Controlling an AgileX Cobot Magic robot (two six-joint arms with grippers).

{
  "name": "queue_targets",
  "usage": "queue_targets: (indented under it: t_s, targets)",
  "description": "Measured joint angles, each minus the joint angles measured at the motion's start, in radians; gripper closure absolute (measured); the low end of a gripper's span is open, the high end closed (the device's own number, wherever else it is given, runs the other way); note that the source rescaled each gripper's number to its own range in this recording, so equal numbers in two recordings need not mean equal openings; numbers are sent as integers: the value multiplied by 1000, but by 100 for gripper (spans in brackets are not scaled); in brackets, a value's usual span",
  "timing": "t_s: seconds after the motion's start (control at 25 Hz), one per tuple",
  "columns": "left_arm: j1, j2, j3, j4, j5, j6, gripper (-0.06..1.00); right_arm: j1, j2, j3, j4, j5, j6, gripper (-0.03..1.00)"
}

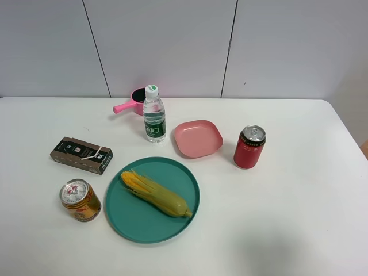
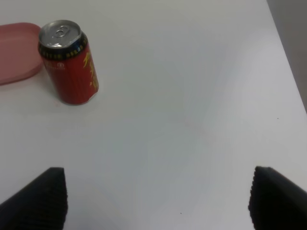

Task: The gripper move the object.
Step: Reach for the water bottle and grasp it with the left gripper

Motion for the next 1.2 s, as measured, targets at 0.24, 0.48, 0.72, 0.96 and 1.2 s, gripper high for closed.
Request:
queue_targets:
  t_s: [0.24,0.48,0.72,0.96,1.2]
  targets:
    - [0,338,-107,-84,-104,273,1,0,0,0,0,0,0,-3]
    - [0,660,-146,-282,-356,533,-6,0,0,0,0,0,0,-3]
    - [-23,914,-148,-610,-571,817,-6,0,0,0,0,0,0,-3]
    - [-201,1164,-149,-816,-688,1111,-6,0,0,0,0,0,0,-3]
    - [-349,1378,-149,-844,-882,1163,-6,0,0,0,0,0,0,-3]
